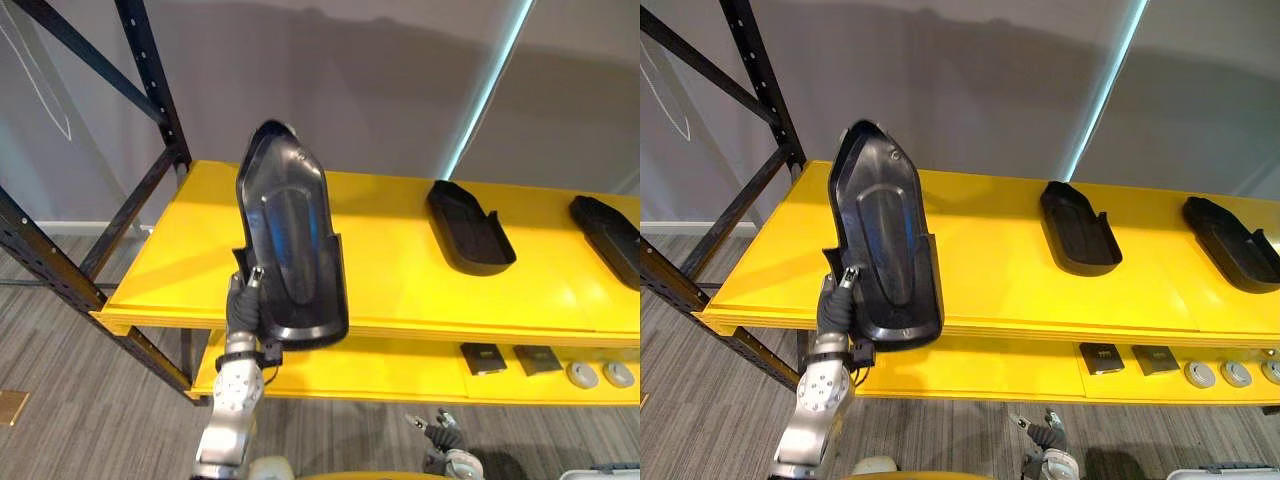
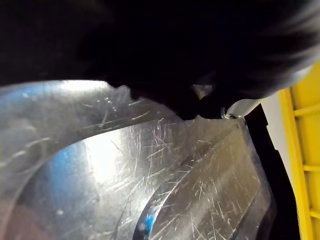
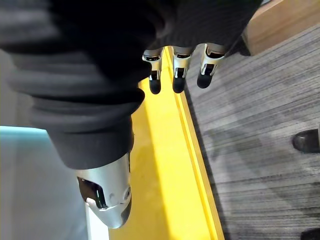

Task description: Walk over and take plastic housings, then place them on the shelf

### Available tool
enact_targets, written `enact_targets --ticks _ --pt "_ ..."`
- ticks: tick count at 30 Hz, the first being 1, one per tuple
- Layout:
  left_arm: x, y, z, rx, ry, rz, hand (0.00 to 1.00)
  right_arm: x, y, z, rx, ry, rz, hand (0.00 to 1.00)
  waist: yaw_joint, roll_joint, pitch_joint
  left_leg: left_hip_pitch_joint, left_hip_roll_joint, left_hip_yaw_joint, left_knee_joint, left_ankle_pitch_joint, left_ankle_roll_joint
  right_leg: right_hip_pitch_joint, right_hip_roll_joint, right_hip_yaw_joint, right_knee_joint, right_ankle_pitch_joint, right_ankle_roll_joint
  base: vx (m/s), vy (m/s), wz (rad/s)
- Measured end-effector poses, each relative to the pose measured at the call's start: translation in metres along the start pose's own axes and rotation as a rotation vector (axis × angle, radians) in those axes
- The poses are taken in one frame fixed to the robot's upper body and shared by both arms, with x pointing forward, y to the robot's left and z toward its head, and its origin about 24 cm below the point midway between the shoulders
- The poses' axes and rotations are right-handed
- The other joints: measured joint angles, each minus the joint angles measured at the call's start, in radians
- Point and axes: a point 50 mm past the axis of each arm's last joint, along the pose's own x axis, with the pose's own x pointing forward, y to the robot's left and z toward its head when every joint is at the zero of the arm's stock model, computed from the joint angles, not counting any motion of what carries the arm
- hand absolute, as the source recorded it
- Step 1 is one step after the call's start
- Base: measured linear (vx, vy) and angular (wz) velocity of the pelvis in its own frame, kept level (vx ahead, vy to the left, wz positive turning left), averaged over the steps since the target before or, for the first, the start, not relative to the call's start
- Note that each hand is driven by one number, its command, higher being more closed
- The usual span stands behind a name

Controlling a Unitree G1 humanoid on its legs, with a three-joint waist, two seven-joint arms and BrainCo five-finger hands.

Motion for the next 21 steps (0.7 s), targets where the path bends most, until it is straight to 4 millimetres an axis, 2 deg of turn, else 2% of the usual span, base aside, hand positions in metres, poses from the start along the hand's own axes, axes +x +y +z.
enact_targets --ticks 2,5,15,16,21 --pt "0.011 0.005 0.0 0.022 0.0 0.03 1.0 0.0 -0.001 -0.001 -0.001 0.004 0.0 0.0 -0.017 0.0 -0.002 -0.006 0.002 -0.001 -0.007 0.007 -0.002 -0.008 0.003 0.0 -0.002 0.002 -0.003 0.0 -0.034 -0.04" --pt "0.028 0.004 0.001 0.044 0.011 0.036 1.0 -0.001 -0.002 -0.006 -0.005 0.024 -0.004 0.0 -0.021 -0.002 -0.003 -0.014 0.002 0.002 -0.029 0.019 -0.006 -0.026 0.007 0.012 -0.004 0.007 -0.005 0.01 -0.019 -0.05" --pt "0.056 0.015 -0.003 0.098 0.074 0.1 1.0 -0.002 0.001 -0.008 -0.019 0.024 0.017 0.0 -0.043 -0.002 -0.003 -0.054 0.006 -0.002 -0.035 0.028 -0.008 -0.074 0.023 0.091 -0.016 0.03 -0.011 0.01 0.004 -0.04" --pt "0.058 0.016 -0.001 0.098 0.067 0.1 0.0 -0.002 0.001 -0.007 -0.019 0.021 0.022 0.0 -0.043 -0.002 -0.003 -0.061 0.006 -0.002 -0.035 0.03 -0.006 -0.081 0.023 0.095 -0.017 0.032 -0.012 -0.03 0.03 -0.06" --pt "0.074 0.018 0.007 0.143 0.051 0.111 0.0 -0.002 0.004 0.001 -0.024 -0.013 0.04 0.0 -0.044 -0.002 -0.001 -0.089 0.005 0.003 -0.035 0.042 0.001 -0.108 0.024 0.125 -0.033 0.058 -0.008 -0.04 0.036 -0.08"
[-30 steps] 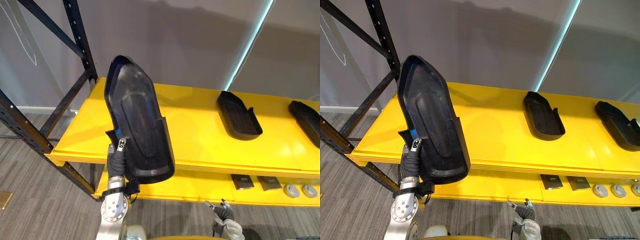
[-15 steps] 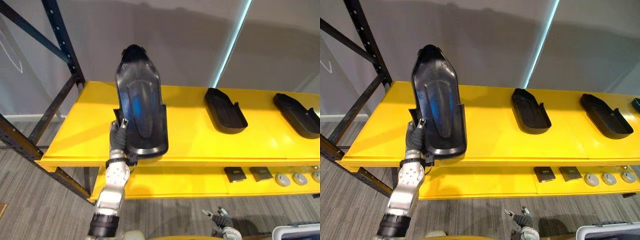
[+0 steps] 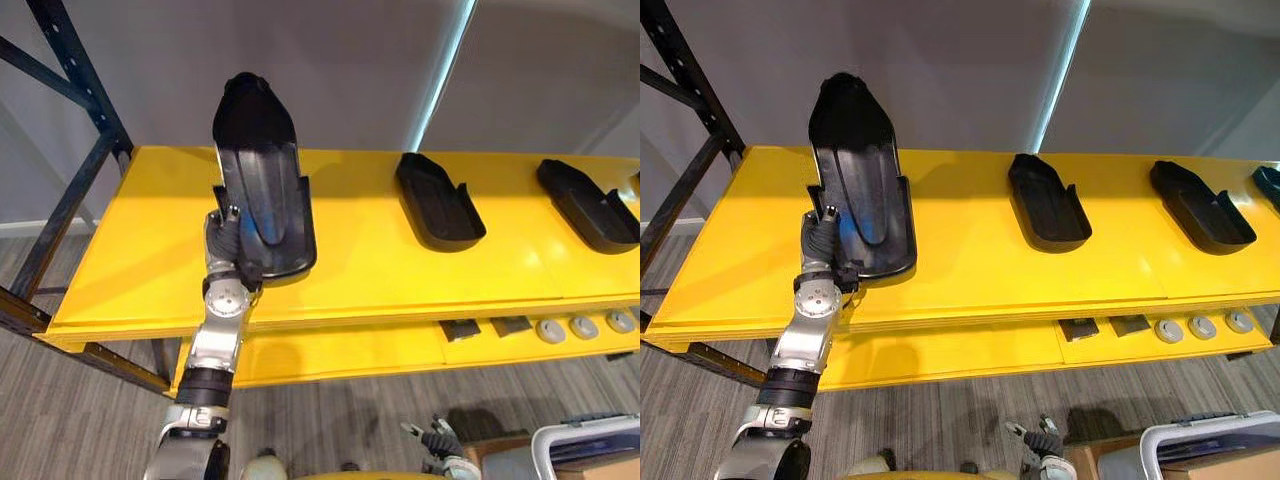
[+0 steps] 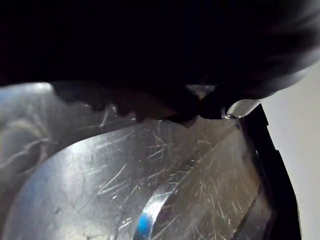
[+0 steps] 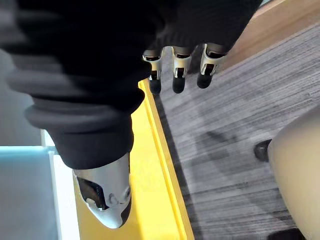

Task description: Walk over and take plastic housings, then place them on the shelf

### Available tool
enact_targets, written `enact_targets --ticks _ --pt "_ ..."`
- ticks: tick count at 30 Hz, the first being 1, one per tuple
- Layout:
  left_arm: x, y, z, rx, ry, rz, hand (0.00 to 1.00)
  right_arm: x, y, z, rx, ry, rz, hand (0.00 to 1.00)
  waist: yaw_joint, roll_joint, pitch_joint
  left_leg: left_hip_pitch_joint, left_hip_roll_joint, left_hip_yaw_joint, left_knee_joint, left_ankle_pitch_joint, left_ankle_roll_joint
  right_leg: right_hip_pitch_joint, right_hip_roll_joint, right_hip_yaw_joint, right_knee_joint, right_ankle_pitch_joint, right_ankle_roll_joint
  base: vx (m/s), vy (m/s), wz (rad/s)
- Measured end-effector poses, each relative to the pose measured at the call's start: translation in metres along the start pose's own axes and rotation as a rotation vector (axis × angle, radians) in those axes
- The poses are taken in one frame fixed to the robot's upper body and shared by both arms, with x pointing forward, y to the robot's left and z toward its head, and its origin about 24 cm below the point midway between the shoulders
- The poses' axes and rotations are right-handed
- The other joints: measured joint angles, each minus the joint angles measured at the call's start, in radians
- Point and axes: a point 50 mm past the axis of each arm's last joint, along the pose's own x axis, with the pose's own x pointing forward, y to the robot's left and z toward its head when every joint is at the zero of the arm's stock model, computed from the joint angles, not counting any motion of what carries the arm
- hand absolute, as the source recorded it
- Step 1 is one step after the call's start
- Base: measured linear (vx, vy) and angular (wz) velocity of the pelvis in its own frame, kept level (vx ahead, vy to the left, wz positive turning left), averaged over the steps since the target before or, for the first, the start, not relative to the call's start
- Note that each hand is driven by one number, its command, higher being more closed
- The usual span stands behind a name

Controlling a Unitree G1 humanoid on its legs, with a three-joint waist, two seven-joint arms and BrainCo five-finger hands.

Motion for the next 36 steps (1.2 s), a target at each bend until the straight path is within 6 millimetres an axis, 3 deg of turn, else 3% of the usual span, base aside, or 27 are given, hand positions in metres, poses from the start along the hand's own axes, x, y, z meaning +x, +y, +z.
enact_targets --ticks 8,18,27,30,33,36 --pt "0.002 0.004 -0.003 0.011 0.02 0.021 0.0 0.0 0.001 0.0 -0.002 -0.001 0.004 0.0 -0.001 -0.004 0.012 -0.012 -0.002 -0.001 -0.001 0.007 0.004 0.001 -0.002 0.013 -0.034 0.022 0.009 -0.03 0.024 -0.01" --pt "0.019 0.015 0.011 -0.022 -0.002 0.084 0.0 0.0 0.001 0.0 -0.002 -0.003 0.003 0.0 0.0 -0.01 0.024 0.018 -0.006 -0.001 -0.038 0.028 0.0 0.02 -0.002 0.011 -0.042 0.023 0.008 0.0 0.0 0.0" --pt "0.02 0.022 0.005 -0.067 0.033 0.128 0.0 0.0 0.0 0.0 -0.001 -0.004 0.001 0.0 -0.001 -0.007 0.034 0.025 -0.005 -0.003 -0.073 0.048 -0.008 0.019 0.0 0.01 -0.056 0.029 0.005 0.0 -0.001 0.0" --pt "0.019 0.02 0.013 -0.083 0.003 0.137 0.0 0.0 0.0 0.0 0.0 -0.005 0.0 0.0 -0.001 -0.008 0.037 0.025 -0.005 -0.005 -0.073 0.048 -0.008 0.022 0.0 0.008 -0.059 0.029 0.005 0.01 0.0 0.02" --pt "0.001 0.021 0.047 -0.12 -0.185 0.134 0.0 0.0 0.0 0.001 0.001 -0.007 -0.002 0.0 0.001 -0.008 0.057 0.032 -0.008 -0.01 -0.073 0.048 -0.008 0.033 0.0 0.005 -0.063 0.028 0.005 0.0 0.001 0.06" --pt "-0.032 0.02 0.056 -0.139 -0.302 0.121 0.0 0.0 0.0 0.001 0.002 -0.013 -0.004 0.0 0.006 -0.006 0.058 0.032 -0.009 -0.014 -0.073 0.047 -0.008 0.037 0.0 0.002 -0.066 0.028 0.005 0.0 -0.001 0.02"
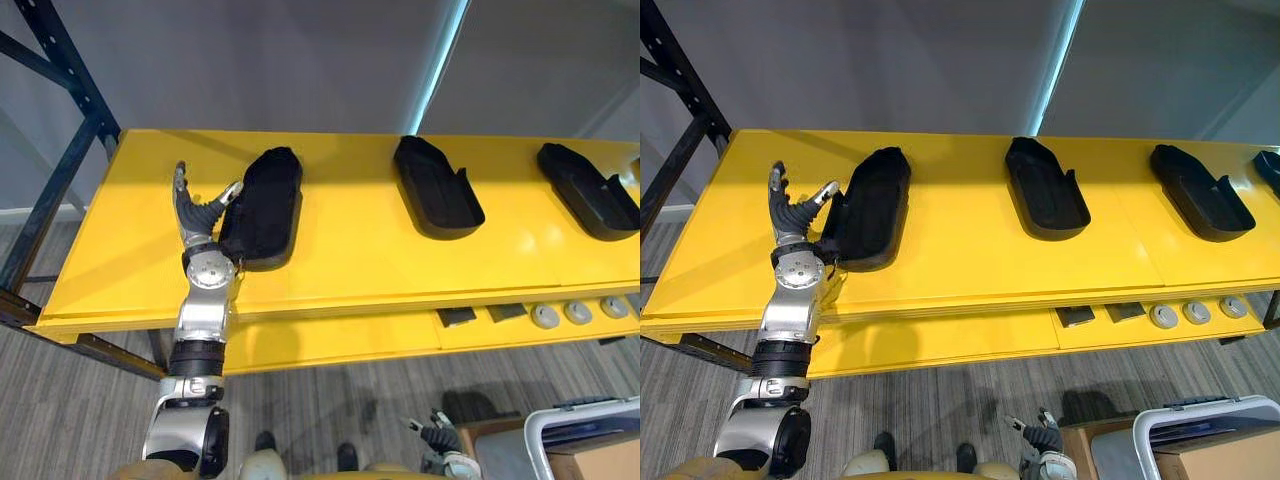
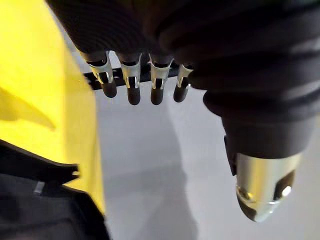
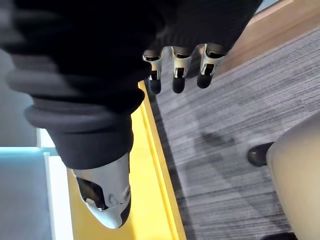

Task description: Walk over and take plastic housings, then place them on the shelf

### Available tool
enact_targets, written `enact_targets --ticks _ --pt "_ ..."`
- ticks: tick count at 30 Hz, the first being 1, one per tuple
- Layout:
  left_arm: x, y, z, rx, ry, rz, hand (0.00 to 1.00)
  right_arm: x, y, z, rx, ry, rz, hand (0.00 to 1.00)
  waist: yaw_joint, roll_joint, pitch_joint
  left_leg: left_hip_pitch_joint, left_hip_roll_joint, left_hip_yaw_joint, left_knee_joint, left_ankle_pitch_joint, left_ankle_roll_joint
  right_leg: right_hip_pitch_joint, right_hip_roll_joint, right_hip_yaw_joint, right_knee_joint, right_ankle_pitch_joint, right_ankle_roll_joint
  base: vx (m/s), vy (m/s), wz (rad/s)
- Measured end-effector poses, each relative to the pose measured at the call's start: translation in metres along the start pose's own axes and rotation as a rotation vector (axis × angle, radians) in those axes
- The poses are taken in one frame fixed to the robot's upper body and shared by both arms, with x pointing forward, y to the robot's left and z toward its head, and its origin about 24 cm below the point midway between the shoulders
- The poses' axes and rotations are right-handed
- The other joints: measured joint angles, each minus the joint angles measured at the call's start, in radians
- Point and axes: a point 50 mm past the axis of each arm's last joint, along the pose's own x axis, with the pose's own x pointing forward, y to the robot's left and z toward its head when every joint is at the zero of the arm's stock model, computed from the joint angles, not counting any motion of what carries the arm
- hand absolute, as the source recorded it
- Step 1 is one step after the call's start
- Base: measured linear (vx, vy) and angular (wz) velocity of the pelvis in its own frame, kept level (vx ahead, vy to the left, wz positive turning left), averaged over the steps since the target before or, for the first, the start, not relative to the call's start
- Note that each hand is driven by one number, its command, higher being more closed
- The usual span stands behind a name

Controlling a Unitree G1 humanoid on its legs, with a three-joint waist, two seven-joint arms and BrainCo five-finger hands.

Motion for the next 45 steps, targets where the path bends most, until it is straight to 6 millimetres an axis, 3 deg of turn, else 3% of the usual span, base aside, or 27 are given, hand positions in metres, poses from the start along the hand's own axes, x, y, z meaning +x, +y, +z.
enact_targets --ticks 1,2,6,9,18,27,45 --pt "-0.01 0.0 0.002 -0.002 -0.008 -0.007 0.0 0.0 0.0 0.0 0.001 -0.004 -0.001 0.0 0.002 0.001 0.0 0.0 0.0 -0.003 0.001 0.0 0.0 0.003 0.0 -0.004 -0.001 0.0 0.0 0.01 -0.006 0.11" --pt "-0.02 0.0 0.002 -0.002 -0.007 -0.015 1.0 0.0 0.0 0.001 0.002 -0.009 -0.002 0.0 0.003 0.001 0.001 0.0 0.0 -0.009 0.003 0.0 0.0 0.007 0.0 -0.009 -0.002 0.0 0.0 0.0 -0.008 0.16" --pt "-0.063 0.01 0.0 0.07 0.001 -0.057 1.0 0.0 -0.001 0.0 0.001 -0.013 -0.003 0.0 0.028 0.008 0.013 0.005 0.001 -0.029 0.008 -0.005 0.002 0.026 -0.002 -0.026 -0.004 -0.007 0.001 -0.02 -0.005 0.14" --pt "-0.082 0.016 -0.008 0.106 0.043 -0.097 1.0 -0.001 -0.001 -0.003 -0.001 -0.004 -0.004 0.0 0.043 0.012 0.016 0.004 0.0 -0.044 0.013 -0.009 0.0 0.035 -0.002 -0.042 0.0 -0.015 0.002 -0.02 -0.011 0.16" --pt "-0.113 0.007 -0.035 0.113 0.22 -0.231 1.0 -0.001 0.0 -0.003 -0.005 -0.003 -0.001 0.0 0.053 0.01 0.015 -0.006 -0.004 -0.046 0.039 -0.014 0.002 0.035 -0.007 -0.057 0.015 -0.027 0.01 0.01 0.005 0.05" --pt "-0.117 -0.008 -0.048 0.17 0.257 -0.301 1.0 -0.002 -0.001 -0.004 -0.006 -0.001 -0.004 0.0 0.051 0.009 0.014 0.004 0.003 -0.027 0.034 -0.017 0.003 0.036 -0.006 -0.046 0.02 -0.027 0.01 -0.01 0.007 -0.04" --pt "-0.082 -0.043 -0.06 0.312 0.213 -0.375 1.0 -0.001 -0.002 -0.001 -0.039 -0.013 -0.008 0.0 0.038 0.004 0.01 0.016 0.004 0.012 0.003 -0.018 0.001 0.013 -0.007 -0.005 0.014 -0.027 0.011 0.03 0.004 -0.07"
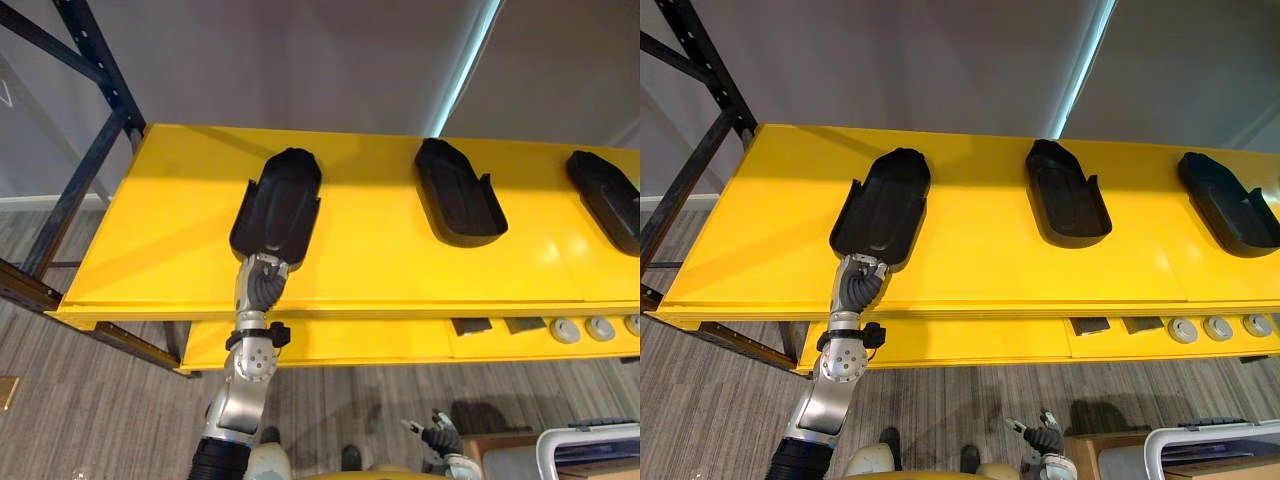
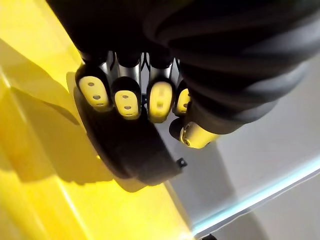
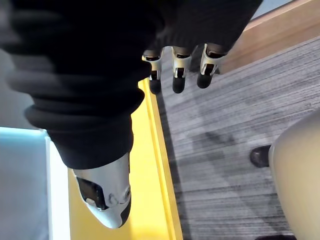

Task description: Walk over and take plastic housings, then place them on the shelf

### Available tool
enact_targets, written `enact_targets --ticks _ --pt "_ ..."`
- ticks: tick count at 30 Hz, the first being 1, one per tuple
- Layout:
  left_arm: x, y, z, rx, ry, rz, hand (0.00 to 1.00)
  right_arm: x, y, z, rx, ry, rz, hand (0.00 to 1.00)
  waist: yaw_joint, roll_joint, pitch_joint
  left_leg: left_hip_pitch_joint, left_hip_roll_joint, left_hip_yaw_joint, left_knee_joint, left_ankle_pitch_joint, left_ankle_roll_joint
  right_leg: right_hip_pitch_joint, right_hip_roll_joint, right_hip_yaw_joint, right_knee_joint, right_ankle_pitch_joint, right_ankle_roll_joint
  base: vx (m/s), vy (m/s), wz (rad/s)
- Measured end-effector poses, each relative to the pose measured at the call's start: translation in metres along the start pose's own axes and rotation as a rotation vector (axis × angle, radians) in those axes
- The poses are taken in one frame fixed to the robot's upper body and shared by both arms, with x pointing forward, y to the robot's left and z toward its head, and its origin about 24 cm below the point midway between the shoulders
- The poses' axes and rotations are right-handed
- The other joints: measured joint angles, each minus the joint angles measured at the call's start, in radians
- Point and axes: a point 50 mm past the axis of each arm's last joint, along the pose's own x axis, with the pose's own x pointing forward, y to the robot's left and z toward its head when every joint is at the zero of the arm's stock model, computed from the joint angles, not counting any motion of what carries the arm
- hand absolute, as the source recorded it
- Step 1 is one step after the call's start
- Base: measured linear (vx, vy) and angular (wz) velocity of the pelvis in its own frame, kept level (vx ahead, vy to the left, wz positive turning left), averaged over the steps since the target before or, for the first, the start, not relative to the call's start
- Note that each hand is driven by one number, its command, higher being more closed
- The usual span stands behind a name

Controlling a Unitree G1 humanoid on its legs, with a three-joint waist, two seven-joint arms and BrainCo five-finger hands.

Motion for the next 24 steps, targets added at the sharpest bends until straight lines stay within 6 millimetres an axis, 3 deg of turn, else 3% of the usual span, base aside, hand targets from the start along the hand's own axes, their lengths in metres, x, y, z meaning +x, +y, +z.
enact_targets --ticks 11,22,24 --pt "0.026 -0.009 0.01 0.064 -0.062 -0.073 1.0 0.0 0.0 0.0 0.0 0.0 0.003 0.0 -0.019 0.001 -0.002 -0.023 -0.002 0.006 -0.003 0.001 0.0 -0.037 0.002 0.015 0.009 -0.001 0.001 0.01 0.001 -0.04" --pt "0.032 -0.011 0.006 0.105 -0.062 -0.097 1.0 0.002 0.001 0.004 0.003 -0.011 0.003 0.0 -0.021 0.001 -0.014 0.011 -0.018 0.011 -0.087 0.054 -0.002 -0.047 -0.008 0.016 0.018 0.005 0.001 -0.01 -0.004 0.01" --pt "0.027 -0.005 0.015 0.08 -0.103 -0.069 1.0 0.001 0.0 0.002 0.003 -0.007 0.001 0.0 -0.023 0.001 -0.014 0.014 -0.021 0.004 -0.086 0.055 0.0 -0.039 -0.01 0.012 0.017 0.006 0.002 -0.03 -0.001 0.08"
